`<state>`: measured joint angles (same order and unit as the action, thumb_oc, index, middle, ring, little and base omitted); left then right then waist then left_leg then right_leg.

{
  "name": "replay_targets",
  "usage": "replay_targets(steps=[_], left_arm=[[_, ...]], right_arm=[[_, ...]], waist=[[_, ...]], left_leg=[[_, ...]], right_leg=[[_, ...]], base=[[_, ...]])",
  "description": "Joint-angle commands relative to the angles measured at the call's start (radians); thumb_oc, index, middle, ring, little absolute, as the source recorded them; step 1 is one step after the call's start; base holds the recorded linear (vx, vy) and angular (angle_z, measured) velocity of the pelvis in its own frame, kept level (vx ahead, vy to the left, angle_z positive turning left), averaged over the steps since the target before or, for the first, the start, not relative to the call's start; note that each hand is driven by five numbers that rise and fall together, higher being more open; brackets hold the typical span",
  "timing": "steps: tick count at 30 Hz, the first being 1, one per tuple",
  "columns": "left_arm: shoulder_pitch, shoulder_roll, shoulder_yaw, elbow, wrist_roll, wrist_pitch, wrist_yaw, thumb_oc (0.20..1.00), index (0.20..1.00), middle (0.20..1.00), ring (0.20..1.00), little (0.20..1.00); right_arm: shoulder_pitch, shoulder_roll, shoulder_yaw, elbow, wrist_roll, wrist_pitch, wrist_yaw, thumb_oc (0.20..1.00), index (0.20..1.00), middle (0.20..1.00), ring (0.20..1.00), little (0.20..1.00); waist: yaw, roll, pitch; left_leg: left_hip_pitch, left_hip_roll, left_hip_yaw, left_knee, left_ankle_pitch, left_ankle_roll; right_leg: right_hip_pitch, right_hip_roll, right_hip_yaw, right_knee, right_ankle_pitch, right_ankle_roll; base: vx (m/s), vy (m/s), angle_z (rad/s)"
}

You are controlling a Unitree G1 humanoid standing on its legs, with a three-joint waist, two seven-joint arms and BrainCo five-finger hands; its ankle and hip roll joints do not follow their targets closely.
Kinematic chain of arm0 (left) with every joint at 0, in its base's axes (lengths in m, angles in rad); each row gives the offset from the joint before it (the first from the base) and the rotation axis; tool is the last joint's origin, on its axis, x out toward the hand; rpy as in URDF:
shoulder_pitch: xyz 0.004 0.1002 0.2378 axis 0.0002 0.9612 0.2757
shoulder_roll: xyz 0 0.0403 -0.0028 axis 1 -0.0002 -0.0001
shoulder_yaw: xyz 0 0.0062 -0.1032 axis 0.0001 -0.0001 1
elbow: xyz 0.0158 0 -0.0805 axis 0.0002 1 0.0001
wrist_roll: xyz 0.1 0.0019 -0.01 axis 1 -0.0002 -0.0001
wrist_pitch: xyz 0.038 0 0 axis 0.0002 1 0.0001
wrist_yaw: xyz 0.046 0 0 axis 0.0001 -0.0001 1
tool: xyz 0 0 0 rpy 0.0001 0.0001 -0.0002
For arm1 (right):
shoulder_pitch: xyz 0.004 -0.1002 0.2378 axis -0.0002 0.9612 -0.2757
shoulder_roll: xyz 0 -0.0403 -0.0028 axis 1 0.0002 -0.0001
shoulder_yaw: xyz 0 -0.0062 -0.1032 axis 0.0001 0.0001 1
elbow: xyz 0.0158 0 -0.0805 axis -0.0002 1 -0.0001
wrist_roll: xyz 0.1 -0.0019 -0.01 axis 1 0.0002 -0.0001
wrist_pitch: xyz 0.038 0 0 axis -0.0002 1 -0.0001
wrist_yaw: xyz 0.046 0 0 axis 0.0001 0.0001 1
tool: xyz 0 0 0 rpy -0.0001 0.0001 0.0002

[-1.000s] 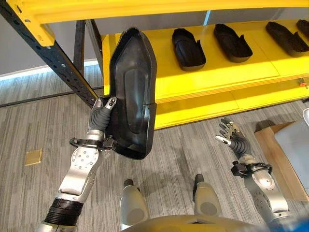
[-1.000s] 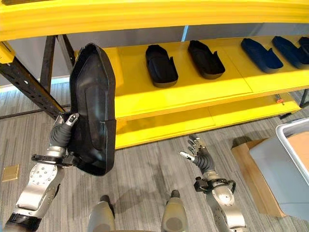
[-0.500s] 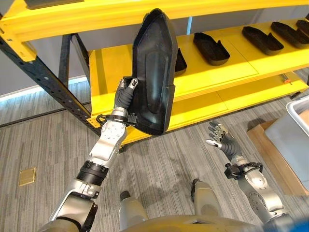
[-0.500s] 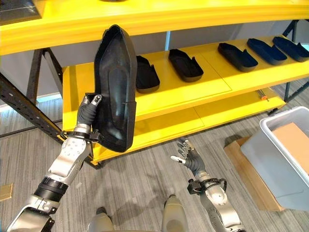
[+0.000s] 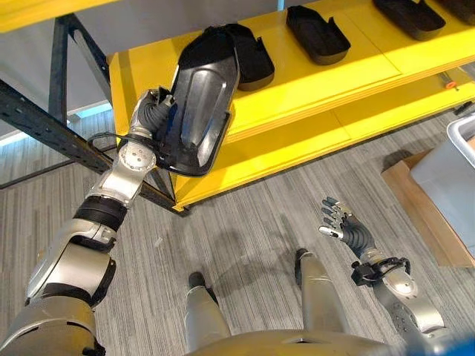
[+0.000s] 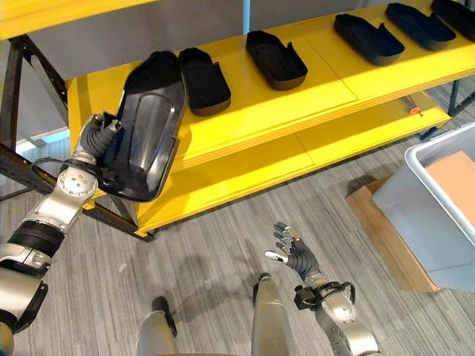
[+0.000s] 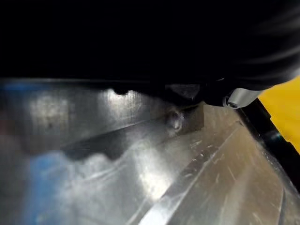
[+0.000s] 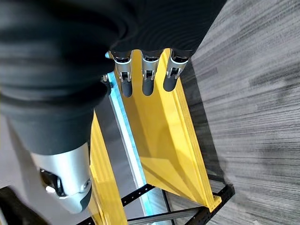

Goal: Move parts from the plastic box to the shelf.

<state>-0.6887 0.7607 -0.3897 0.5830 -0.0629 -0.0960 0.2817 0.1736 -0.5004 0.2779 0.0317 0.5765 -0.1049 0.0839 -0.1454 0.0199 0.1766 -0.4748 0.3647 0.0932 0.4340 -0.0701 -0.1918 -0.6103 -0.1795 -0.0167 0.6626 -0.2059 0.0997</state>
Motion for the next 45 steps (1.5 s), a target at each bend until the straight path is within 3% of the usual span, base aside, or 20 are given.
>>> replay_targets(steps=[1, 12, 17, 26, 28, 34, 45], left_arm=[[-0.043, 0.023, 0.076, -0.010, -0.013, -0.051, 0.035, 0.200, 0.200, 0.200, 0.200, 0.200], [-0.101, 0.103, 0.127, 0.078, -0.130, -0.073, 0.094, 0.200, 0.200, 0.200, 0.200, 0.200], [-0.208, 0.071, 0.106, 0.201, -0.317, -0.087, 0.080, 0.200, 0.200, 0.200, 0.200, 0.200], [-0.387, 0.052, 0.055, 0.411, -0.480, -0.055, 0.032, 0.200, 0.200, 0.200, 0.200, 0.200], [-0.423, 0.063, 0.048, 0.479, -0.478, -0.036, 0.020, 0.200, 0.200, 0.200, 0.200, 0.200], [-0.480, 0.099, 0.039, 0.557, -0.468, -0.008, 0.000, 0.200, 0.200, 0.200, 0.200, 0.200], [-0.546, 0.163, 0.034, 0.593, -0.513, -0.015, 0.003, 0.200, 0.200, 0.200, 0.200, 0.200]], right_arm=[[-0.041, 0.008, -0.028, -0.055, 0.046, -0.070, 0.020, 1.000, 1.000, 1.000, 1.000, 1.000], [-0.060, 0.007, -0.018, -0.034, 0.054, -0.083, 0.018, 1.000, 1.000, 1.000, 1.000, 1.000], [-0.067, 0.009, 0.008, -0.025, 0.056, -0.075, 0.015, 1.000, 1.000, 1.000, 1.000, 1.000], [-0.074, 0.012, 0.044, -0.018, 0.063, -0.060, 0.013, 1.000, 1.000, 1.000, 1.000, 1.000], [-0.073, 0.012, 0.048, -0.012, 0.063, -0.057, 0.011, 1.000, 1.000, 1.000, 1.000, 1.000], [-0.064, 0.017, 0.053, -0.018, 0.075, -0.053, 0.016, 1.000, 1.000, 1.000, 1.000, 1.000], [-0.048, 0.027, 0.035, -0.042, 0.107, -0.061, 0.026, 1.000, 1.000, 1.000, 1.000, 1.000]], waist=[[-0.013, -0.007, 0.005], [-0.002, -0.018, 0.031], [-0.012, -0.025, 0.038], [-0.033, -0.034, 0.038], [-0.039, -0.033, 0.036], [-0.049, -0.036, 0.037], [-0.067, -0.043, 0.040]], left_leg=[[-0.060, 0.003, -0.012, 0.076, 0.033, 0.003], [-0.096, -0.007, -0.022, 0.092, 0.029, 0.014], [-0.122, -0.009, -0.032, 0.103, 0.027, 0.019], [-0.156, -0.009, -0.036, 0.112, 0.025, 0.023], [-0.150, -0.006, -0.038, 0.120, -0.003, 0.015], [-0.164, -0.005, -0.032, 0.116, -0.004, 0.018], [-0.216, -0.006, -0.026, 0.128, -0.022, 0.031]], right_leg=[[0.060, -0.012, -0.020, -0.055, 0.105, 0.002], [0.035, -0.027, -0.020, -0.055, 0.112, 0.013], [0.022, -0.027, -0.018, -0.062, 0.119, 0.018], [-0.003, -0.026, -0.014, -0.071, 0.129, 0.024], [0.001, -0.025, -0.013, -0.068, 0.108, 0.031], [-0.014, -0.026, -0.005, -0.085, 0.116, 0.038], [-0.056, -0.018, 0.008, -0.135, 0.151, 0.048]], base=[[0.00, 0.000, 0.00], [0.00, 0.011, 0.02], [0.01, 0.016, 0.04], [0.00, 0.002, 0.01], [0.10, 0.027, 0.03], [0.04, 0.031, -0.03], [0.02, 0.021, -0.02]])
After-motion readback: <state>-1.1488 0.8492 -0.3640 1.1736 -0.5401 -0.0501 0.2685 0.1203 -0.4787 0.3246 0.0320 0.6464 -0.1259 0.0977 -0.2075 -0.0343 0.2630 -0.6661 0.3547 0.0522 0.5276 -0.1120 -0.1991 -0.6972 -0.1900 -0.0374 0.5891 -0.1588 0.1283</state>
